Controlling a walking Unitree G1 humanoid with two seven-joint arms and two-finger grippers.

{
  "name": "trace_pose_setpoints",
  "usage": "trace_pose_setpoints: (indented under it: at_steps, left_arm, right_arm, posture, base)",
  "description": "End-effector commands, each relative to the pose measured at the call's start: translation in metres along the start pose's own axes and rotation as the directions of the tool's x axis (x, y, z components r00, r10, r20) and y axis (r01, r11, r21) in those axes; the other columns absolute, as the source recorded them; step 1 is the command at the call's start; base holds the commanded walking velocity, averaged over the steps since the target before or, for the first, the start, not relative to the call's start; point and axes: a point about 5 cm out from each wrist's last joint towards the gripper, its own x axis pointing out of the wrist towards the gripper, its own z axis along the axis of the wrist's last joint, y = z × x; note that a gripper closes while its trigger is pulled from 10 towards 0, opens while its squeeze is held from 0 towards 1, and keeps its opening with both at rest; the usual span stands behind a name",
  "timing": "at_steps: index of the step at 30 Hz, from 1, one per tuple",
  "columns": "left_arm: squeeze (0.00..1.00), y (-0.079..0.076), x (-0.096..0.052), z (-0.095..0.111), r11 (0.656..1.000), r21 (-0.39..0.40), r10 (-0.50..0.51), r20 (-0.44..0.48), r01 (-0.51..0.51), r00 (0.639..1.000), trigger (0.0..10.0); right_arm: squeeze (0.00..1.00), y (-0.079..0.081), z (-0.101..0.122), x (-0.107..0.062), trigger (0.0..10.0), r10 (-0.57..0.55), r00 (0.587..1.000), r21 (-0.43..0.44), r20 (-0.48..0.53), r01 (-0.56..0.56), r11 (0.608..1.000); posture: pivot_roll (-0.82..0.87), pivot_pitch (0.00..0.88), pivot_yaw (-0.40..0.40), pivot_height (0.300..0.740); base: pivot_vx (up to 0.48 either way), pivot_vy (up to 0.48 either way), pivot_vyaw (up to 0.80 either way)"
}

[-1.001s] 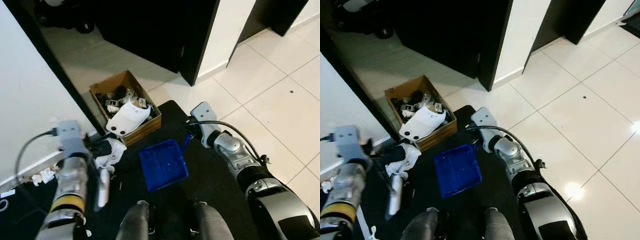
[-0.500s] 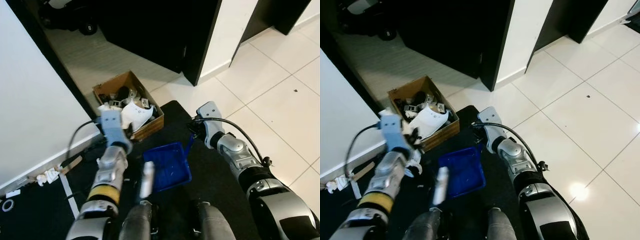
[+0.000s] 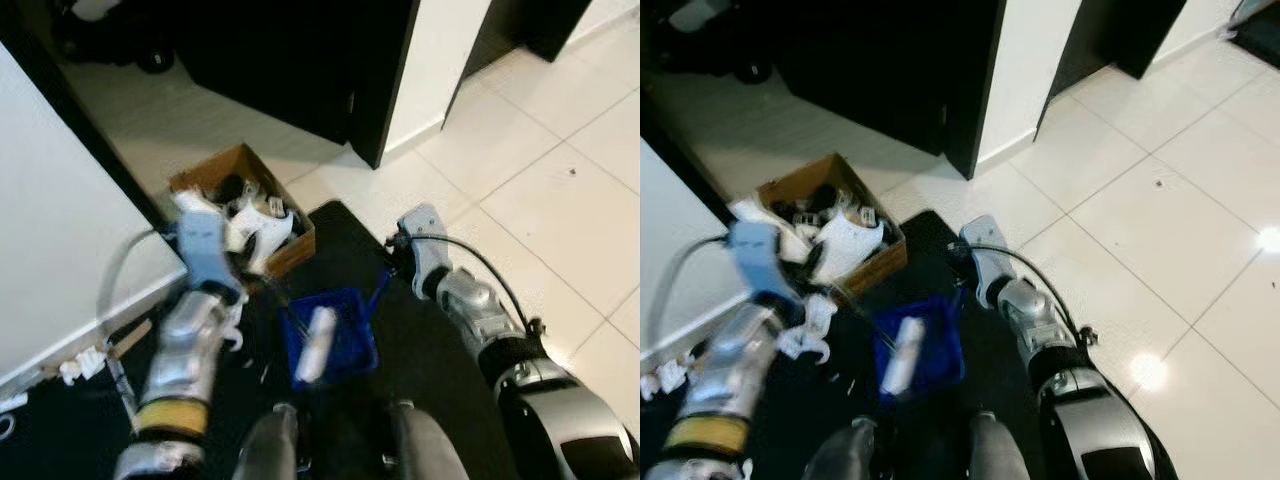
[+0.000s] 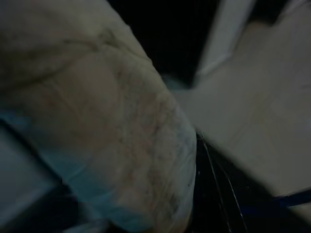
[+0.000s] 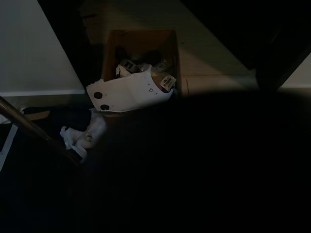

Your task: Sweep floor

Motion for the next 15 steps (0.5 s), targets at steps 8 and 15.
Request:
trace_pose_setpoints:
  at_steps: [8,15]
  left_arm:
    - [0.0,0.076,-0.035,0.038,0.947,0.165,0.263,0.087,-0.274,0.961,10.0]
    - [0.0,0.092,-0.026,-0.008,0.926,0.114,0.369,-0.064,-0.361,0.927,10.0]
  right_arm:
    - [0.0,0.012,-0.02,-0.003,10.0,0.056,0.996,0.069,-0.07,-0.051,0.996]
    - [0.0,0.008,-0.014,-0.003,10.0,0.068,0.996,0.052,-0.058,-0.065,0.997]
  posture:
    - [0.15,0.213,-0.015,0.74]
    - [0.1,0.279,-0.039,0.74]
  base:
    - [0.0,0.0,0.0]
    - [0.0,0.0,0.0]
